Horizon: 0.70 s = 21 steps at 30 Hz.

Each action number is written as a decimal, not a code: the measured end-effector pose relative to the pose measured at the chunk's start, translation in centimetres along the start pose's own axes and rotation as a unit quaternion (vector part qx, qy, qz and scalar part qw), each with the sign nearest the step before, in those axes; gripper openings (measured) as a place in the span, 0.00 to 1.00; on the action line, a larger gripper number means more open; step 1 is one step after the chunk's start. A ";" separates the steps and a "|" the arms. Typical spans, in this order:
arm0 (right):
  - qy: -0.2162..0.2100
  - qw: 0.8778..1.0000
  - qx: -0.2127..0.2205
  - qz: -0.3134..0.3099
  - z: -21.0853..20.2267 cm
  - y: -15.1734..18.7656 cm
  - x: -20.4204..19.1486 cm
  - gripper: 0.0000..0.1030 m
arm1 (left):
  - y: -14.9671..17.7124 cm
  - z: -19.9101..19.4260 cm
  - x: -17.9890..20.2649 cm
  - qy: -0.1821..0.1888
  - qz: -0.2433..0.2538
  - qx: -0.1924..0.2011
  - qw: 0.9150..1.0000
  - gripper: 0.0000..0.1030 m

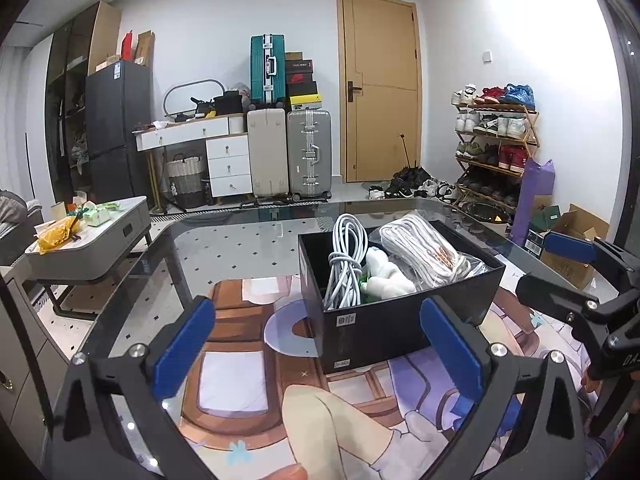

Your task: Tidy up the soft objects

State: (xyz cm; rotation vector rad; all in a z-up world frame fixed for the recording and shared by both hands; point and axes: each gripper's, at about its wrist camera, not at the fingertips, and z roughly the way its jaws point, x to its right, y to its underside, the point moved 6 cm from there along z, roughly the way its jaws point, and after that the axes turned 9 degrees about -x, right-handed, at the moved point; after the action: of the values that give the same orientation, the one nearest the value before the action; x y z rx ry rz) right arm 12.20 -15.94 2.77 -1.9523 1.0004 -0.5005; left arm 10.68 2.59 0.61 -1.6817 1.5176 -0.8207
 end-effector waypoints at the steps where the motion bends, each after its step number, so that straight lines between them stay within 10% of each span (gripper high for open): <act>1: 0.000 1.000 0.001 -0.001 0.0 0.1 0.0 0.99 | 0.0 -0.1 0.0 0.000 0.000 0.002 1.000 1.00; 21: 0.012 0.999 0.032 0.001 -0.9 0.4 0.0 1.00 | -0.2 -0.9 0.2 0.003 -0.003 0.017 1.000 1.00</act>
State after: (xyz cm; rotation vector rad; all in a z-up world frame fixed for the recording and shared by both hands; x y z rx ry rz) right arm 11.41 -16.53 2.94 -1.8937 0.9894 -0.5500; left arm 10.07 2.34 1.22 -1.6603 1.4947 -0.8505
